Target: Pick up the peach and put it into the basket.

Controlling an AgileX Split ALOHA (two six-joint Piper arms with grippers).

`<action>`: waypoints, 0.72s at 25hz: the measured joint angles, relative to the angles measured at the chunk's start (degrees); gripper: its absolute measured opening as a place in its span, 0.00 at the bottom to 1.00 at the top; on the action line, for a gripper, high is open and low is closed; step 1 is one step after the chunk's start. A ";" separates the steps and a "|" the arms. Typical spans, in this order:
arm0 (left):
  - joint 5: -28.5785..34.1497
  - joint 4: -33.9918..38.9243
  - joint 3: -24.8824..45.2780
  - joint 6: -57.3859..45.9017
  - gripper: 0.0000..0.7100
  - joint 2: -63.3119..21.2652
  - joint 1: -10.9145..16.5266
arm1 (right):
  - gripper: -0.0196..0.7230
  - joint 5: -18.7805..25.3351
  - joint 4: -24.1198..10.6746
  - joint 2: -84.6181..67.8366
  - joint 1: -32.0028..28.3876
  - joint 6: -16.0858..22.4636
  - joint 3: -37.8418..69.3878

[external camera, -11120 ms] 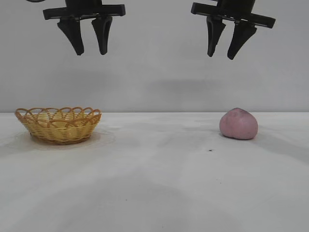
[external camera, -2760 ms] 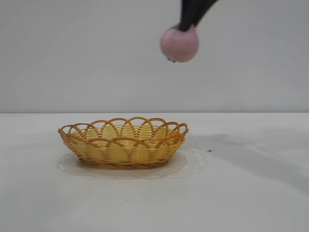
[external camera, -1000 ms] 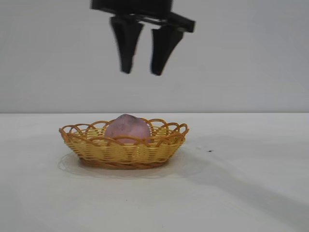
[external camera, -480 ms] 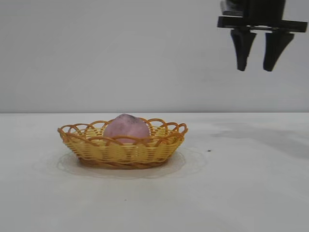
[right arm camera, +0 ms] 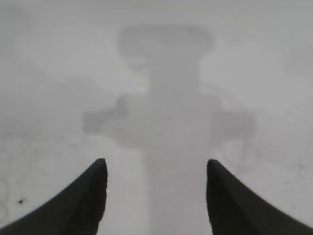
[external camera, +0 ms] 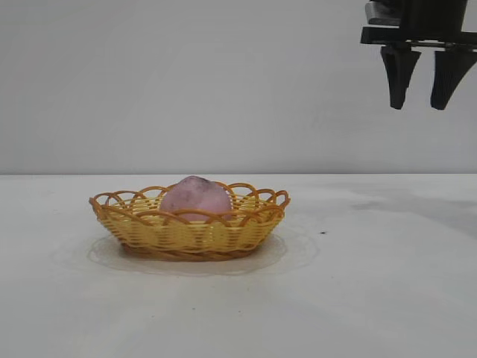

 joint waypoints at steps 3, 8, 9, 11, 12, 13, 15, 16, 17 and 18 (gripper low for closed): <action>0.00 0.00 0.00 0.00 0.51 0.00 0.00 | 0.54 0.00 1.33 0.00 -0.90 -0.05 0.00; 0.00 0.00 0.00 0.00 0.51 0.00 0.00 | 0.54 -1.69 1.28 -5.65 -1.03 -0.01 9.68; 0.00 0.00 0.00 0.00 0.51 0.00 0.00 | 0.54 -3.17 0.45 -8.68 -1.03 0.33 13.50; 0.00 0.00 0.00 0.00 0.51 0.00 0.00 | 0.54 -8.06 -0.75 -15.49 -1.03 1.78 24.18; 0.00 0.00 0.00 0.00 0.51 0.00 0.00 | 0.54 -10.17 -1.22 -19.65 -1.03 2.13 29.64; 0.00 0.00 0.00 0.00 0.51 0.00 0.00 | 0.54 -12.17 -1.34 -23.79 -1.03 2.52 33.90; 0.00 0.00 0.00 0.00 0.51 0.00 0.00 | 0.54 -14.02 -1.46 -30.81 -1.03 2.75 42.45; 0.00 0.00 0.00 0.00 0.51 0.00 0.00 | 0.54 -14.27 -1.58 -34.26 -1.16 2.79 45.95; 0.00 0.00 0.00 0.00 0.51 0.00 0.00 | 0.54 -14.27 -1.81 -37.47 -1.26 2.79 48.56; 0.00 0.00 0.00 0.00 0.51 0.00 0.00 | 0.54 -14.27 -1.82 -40.08 -1.26 2.79 51.39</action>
